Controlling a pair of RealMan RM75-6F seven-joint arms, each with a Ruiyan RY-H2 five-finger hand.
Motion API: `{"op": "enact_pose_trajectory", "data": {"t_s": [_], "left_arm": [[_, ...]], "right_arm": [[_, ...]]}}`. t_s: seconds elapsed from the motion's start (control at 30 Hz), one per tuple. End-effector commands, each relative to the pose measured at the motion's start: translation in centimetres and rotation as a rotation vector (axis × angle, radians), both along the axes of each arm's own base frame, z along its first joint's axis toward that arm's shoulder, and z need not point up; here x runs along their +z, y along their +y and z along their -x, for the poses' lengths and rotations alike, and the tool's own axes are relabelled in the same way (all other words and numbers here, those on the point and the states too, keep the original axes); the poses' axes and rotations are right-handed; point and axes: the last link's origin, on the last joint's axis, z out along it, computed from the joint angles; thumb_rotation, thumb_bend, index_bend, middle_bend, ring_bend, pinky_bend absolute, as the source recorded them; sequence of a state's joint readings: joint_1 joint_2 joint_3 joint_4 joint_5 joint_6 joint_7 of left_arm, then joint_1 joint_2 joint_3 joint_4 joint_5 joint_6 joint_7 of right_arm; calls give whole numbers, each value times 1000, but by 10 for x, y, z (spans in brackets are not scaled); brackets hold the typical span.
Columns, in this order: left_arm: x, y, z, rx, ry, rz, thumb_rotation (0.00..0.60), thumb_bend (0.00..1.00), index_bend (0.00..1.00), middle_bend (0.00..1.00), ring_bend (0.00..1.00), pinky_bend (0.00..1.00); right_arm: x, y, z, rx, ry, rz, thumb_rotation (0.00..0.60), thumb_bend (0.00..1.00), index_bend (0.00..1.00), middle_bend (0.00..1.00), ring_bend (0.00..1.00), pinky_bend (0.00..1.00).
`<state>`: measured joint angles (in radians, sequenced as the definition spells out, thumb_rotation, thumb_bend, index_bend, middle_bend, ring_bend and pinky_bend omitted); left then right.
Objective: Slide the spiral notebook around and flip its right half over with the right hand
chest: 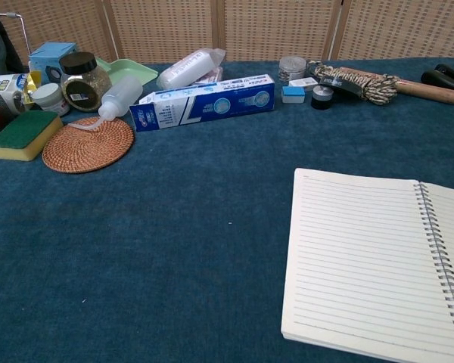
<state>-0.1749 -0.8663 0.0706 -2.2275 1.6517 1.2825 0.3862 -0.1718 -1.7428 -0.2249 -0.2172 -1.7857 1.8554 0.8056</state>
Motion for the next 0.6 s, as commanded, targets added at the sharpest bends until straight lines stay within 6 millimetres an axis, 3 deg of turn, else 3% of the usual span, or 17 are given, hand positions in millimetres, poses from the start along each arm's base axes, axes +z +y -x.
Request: {"op": "enact_pose_trajectory", "data": {"t_s": [0.03, 0.4, 0.6], "left_arm": [[0, 0, 0, 1, -1, 0, 600, 56, 0, 0, 0, 0], [0, 2, 4, 11, -10, 2, 600, 56, 0, 0, 0, 0], [2, 2, 8, 21, -17, -5, 600, 56, 0, 0, 0, 0]], "right_arm": [[0, 0, -1, 1, -18, 9, 600, 502, 523, 64, 9, 187], [5, -8, -12, 57, -77, 48, 600, 523, 693, 96, 25, 202], [12, -28, -24, 162, -91, 87, 600, 527, 712, 97, 25, 202]]}}
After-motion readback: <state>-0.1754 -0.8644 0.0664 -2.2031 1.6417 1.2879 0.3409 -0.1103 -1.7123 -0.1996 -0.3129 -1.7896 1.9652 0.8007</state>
